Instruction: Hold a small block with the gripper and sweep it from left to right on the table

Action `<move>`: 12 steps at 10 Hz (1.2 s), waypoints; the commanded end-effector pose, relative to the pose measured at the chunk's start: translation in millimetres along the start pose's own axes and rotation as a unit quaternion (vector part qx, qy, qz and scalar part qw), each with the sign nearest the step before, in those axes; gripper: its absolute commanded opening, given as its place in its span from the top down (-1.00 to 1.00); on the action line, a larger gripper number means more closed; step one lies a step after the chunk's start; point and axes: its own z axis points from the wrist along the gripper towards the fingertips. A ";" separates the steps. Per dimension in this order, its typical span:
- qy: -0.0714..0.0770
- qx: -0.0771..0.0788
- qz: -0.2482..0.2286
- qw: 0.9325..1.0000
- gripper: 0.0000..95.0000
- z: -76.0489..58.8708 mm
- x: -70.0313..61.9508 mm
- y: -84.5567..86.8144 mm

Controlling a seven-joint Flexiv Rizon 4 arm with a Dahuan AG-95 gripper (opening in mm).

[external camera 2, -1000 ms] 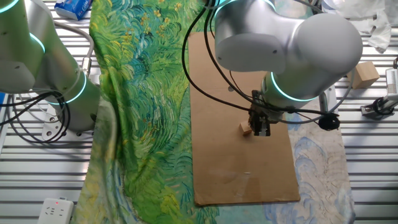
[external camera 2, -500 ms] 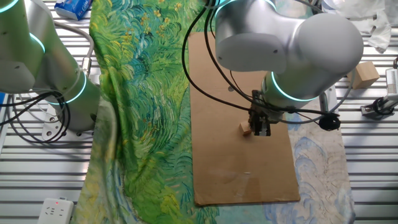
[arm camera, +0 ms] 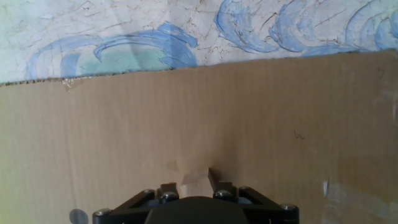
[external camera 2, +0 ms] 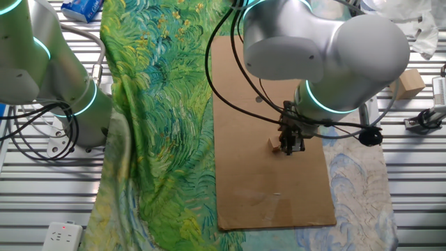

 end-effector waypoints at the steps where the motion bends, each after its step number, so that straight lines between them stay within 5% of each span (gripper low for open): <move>1: -0.003 0.001 0.001 1.000 0.20 2.6 -0.7 0.4; 12: -0.001 0.002 0.006 1.000 0.20 4.5 -1.2 1.2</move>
